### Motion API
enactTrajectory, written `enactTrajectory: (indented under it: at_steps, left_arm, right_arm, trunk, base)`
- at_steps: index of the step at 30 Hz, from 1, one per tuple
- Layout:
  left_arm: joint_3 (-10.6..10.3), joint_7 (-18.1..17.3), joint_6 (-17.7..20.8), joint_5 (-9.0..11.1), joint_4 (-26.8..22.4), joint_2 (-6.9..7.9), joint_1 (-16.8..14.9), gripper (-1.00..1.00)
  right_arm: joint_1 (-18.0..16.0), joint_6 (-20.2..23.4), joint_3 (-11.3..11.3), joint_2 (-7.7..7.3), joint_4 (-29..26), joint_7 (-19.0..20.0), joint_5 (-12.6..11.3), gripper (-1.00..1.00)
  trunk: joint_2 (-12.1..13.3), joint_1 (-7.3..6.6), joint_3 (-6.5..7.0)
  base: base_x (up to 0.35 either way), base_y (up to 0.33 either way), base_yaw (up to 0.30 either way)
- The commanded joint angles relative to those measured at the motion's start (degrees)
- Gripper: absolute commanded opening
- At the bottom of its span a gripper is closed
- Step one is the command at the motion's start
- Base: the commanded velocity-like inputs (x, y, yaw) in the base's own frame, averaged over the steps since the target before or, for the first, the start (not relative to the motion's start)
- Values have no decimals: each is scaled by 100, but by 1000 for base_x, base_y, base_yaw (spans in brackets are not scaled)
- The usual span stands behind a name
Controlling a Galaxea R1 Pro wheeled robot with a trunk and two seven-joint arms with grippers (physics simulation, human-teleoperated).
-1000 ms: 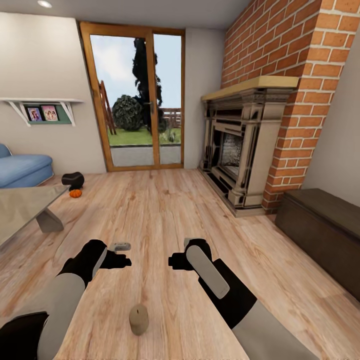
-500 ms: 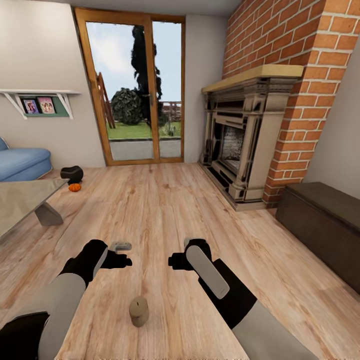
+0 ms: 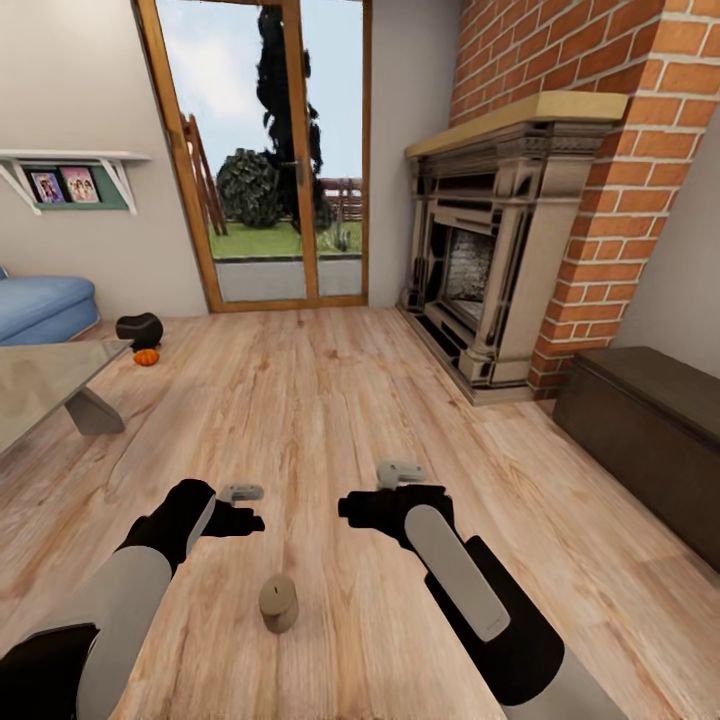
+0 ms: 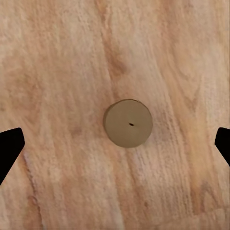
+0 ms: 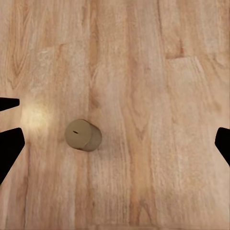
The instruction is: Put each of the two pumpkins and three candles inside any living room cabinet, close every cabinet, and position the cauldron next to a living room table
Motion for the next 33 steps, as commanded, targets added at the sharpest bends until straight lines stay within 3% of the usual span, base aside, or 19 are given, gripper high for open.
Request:
enactTrajectory:
  at_steps: [1,33]
  left_arm:
    - [35,-50,21,-59,-8,-4,-3,100]
    - [35,-51,-67,-61,-8,-107,-3,100]
  right_arm:
    - [-2,31,2,-2,-12,-60,-47,100]
    - [22,34,8,-7,-32,-60,-47,100]
  trunk:
    - [-4,1,-28]
    - [-47,83,-737]
  base:
    - [0,0,0]
    - [0,0,0]
